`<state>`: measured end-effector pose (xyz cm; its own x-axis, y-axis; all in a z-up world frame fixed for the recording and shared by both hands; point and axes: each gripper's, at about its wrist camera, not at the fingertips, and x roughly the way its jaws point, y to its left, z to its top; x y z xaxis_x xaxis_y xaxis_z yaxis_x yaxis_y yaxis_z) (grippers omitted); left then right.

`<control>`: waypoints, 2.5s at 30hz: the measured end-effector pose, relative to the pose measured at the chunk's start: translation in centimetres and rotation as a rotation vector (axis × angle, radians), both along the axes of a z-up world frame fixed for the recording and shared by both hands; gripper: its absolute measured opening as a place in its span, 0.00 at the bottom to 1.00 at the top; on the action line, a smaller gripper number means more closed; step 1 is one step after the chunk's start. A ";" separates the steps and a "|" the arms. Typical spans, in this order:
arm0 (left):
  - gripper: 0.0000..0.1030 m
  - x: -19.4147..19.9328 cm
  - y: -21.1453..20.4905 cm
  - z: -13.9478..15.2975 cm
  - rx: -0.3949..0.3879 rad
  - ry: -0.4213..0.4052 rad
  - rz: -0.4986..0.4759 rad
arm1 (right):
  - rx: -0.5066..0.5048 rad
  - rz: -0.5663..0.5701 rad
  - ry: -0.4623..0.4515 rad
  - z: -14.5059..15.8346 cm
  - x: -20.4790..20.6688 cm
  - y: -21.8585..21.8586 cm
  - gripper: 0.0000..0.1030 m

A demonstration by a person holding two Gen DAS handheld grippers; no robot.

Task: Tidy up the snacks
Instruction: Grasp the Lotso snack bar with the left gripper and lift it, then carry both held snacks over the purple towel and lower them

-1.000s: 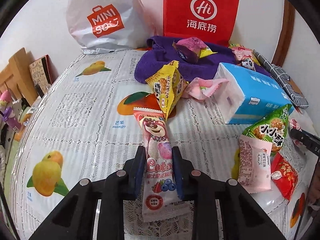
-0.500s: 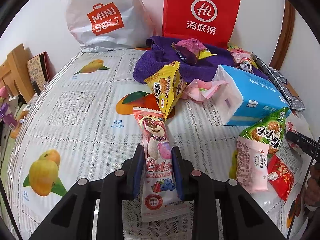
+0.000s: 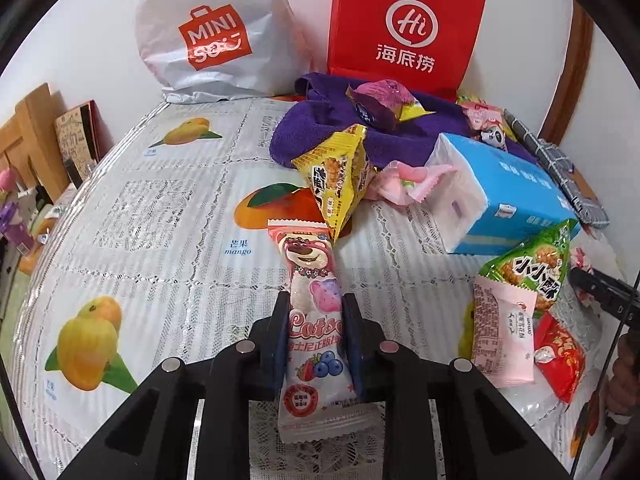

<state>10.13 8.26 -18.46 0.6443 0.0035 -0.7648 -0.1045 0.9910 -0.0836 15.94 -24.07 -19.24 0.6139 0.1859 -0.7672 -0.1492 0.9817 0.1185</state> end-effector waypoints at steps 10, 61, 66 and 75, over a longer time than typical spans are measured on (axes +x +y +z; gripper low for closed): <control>0.20 -1.1 -0.6 2.4 -0.006 0.004 -0.027 | 0.022 -0.002 -0.045 2.0 -1.4 -0.3 0.49; 0.21 21.4 -2.8 11.2 -0.099 -0.031 -0.101 | 0.034 0.115 -0.089 10.1 19.9 7.3 0.49; 0.21 22.0 -2.4 10.1 -0.080 -0.006 -0.084 | 0.035 0.135 -0.062 8.8 20.5 6.6 0.49; 0.21 22.6 -2.7 9.2 -0.058 0.031 -0.085 | -0.004 0.165 -0.023 7.7 20.9 7.0 0.50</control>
